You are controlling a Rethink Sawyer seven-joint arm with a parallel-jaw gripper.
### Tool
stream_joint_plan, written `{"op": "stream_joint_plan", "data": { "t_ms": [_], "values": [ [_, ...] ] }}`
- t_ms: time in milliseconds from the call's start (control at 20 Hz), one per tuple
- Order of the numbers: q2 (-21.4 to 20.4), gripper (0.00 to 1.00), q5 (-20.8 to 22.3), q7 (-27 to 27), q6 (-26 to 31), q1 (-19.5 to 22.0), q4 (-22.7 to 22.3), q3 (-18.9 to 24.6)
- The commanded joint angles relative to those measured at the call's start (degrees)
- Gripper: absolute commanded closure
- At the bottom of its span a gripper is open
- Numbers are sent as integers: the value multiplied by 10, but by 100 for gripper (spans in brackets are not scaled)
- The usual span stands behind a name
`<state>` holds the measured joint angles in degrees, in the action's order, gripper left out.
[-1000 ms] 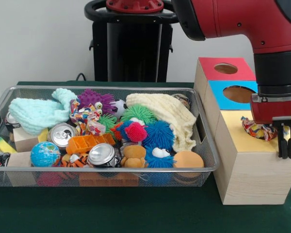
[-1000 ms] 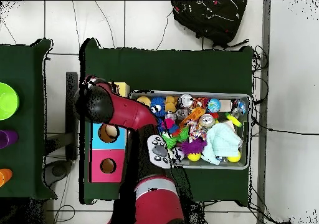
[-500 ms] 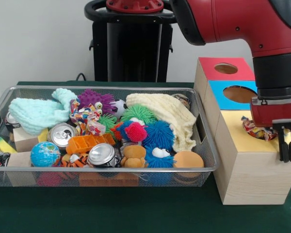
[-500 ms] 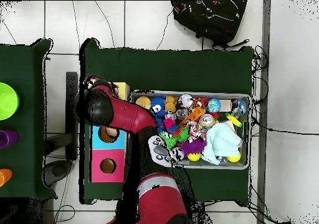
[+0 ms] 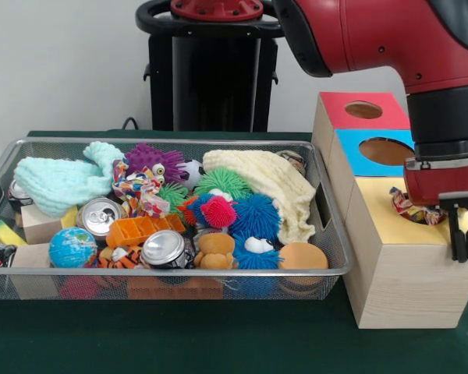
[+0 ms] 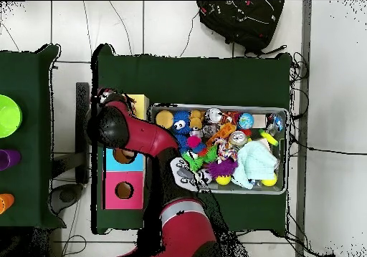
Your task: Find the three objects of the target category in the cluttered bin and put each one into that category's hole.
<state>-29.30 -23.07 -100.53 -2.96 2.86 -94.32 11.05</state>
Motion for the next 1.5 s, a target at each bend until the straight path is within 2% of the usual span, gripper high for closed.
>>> {"op": "stream_joint_plan", "data": {
  "t_ms": [50,350,500,600,700,850,950,1100,1350,1500],
  "values": [
    [28,100,9,-148,-7,20,-76,58],
    [27,100,8,-143,-6,23,-76,60],
    [11,100,-1,-135,20,17,-75,46],
    [-17,100,-16,-125,68,2,-74,17],
    [-53,100,-26,-118,140,-22,-64,-29],
    [-93,100,-14,-119,248,-47,-33,-90],
    [-107,100,-1,-120,298,-52,-12,-111],
    [-113,100,11,-123,341,-58,10,-130],
    [-114,100,18,-128,376,-66,36,-149],
    [-121,100,35,-142,439,-81,76,-180]
  ]
}}
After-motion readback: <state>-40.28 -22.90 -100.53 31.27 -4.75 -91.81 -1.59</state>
